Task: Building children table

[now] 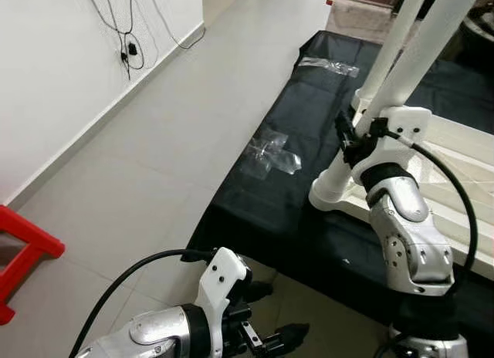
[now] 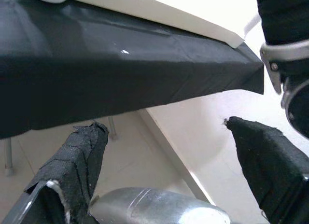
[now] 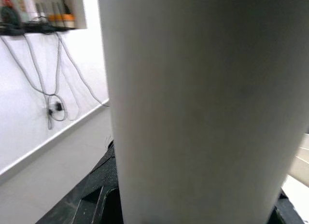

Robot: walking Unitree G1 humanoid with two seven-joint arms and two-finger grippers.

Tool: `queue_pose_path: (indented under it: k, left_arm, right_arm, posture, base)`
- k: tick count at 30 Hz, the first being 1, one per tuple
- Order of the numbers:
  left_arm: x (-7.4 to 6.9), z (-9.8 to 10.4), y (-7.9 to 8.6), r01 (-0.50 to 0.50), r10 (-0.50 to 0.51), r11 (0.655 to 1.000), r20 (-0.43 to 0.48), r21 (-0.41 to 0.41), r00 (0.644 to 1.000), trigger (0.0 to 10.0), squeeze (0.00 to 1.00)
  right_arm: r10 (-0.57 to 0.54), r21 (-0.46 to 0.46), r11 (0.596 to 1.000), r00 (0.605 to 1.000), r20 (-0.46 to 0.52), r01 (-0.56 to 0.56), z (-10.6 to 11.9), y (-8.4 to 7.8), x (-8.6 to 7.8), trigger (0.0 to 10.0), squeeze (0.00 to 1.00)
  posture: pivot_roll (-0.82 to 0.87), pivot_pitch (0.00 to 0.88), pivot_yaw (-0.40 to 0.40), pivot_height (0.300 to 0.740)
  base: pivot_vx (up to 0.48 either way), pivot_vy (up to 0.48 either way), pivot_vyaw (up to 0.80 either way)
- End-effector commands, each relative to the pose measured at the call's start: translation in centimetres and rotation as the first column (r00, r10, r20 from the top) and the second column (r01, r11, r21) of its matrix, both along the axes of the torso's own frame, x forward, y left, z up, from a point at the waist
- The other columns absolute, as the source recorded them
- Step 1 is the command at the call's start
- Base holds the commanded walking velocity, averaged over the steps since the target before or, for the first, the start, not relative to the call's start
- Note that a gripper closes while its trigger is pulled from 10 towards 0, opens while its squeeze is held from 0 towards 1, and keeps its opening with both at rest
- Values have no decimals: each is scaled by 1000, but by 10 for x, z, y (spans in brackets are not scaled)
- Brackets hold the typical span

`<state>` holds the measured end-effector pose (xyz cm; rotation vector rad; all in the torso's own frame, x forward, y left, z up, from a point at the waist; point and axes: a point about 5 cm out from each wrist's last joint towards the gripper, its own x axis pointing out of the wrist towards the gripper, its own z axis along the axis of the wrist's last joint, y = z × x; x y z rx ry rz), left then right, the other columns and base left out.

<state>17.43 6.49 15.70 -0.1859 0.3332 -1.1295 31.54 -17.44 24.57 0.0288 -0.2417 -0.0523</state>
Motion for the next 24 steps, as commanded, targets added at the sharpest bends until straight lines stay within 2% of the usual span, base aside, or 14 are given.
queue_pose_path:
  k: [1,3,4,8,10,11,12,13,19,22,23,24]
  left_arm:
    - [0,-6,-1,12,-12,1000,-11,17,1000,10000,0]
    - [3,-8,-1,10,-9,1000,-5,23,1000,10000,0]
    - [3,-8,-1,10,-9,1000,-5,23,1000,10000,0]
    - [6,-10,-2,9,-9,1000,1,26,1000,10000,0]
    - [6,-10,-2,9,-9,1000,1,26,1000,10000,0]
    - [6,-11,-2,9,-9,1000,3,27,1000,10000,0]
    - [6,-11,-2,9,-9,1000,3,27,1000,10000,0]
    - [7,-12,-2,8,-8,1000,7,28,1000,10000,0]
    - [8,-13,-3,9,-9,1000,11,28,1000,10000,0]
    - [9,-15,-3,9,-9,1000,14,29,1000,10000,0]
    - [10,-16,-3,8,-9,1000,14,30,1000,10000,0]
    - [10,-16,-3,8,-8,1000,13,30,1000,10000,0]
  right_arm:
    - [-128,24,991,980,-154,133,-28,-7,0,0,0]
    - [-274,81,953,945,-177,291,-23,12,0,0,0]
    - [-274,81,953,945,-177,291,-23,12,0,0,0]
    - [-403,132,891,891,-210,434,-19,26,-1,0,0]
    - [-403,132,891,891,-210,434,-19,26,-1,0,0]
    - [-433,155,869,873,-225,471,-20,30,-2,0,0]
    - [-433,155,869,873,-225,471,-20,30,-2,0,0]
    - [-479,185,832,845,-237,523,-18,39,-5,0,0]
    - [-505,197,814,833,-226,547,-15,51,-10,0,0]
    - [-482,210,828,851,-209,520,-11,60,-11,0,0]
    - [-464,215,843,868,-175,494,-6,62,-11,3647,0]
    - [-451,218,853,880,-151,474,-3,64,-11,3647,0]
  posture:
    - [154,153,-57,740]
    - [154,144,-59,740]
    - [154,144,-59,740]
    - [152,137,-60,740]
    - [152,137,-60,740]
    - [155,133,-60,740]
    - [155,133,-60,740]
    - [155,132,-63,740]
    - [156,128,-64,740]
    - [155,125,-65,740]
    - [154,123,-66,740]
    - [154,123,-66,740]
  base:
    - [0,0,0]
    - [0,0,0]
    - [0,0,0]
    - [0,0,0]
    - [0,0,0]
    - [0,0,0]
    - [0,0,0]
    - [0,0,0]
    - [0,0,0]
    - [0,0,0]
    - [0,0,0]
    - [0,0,0]
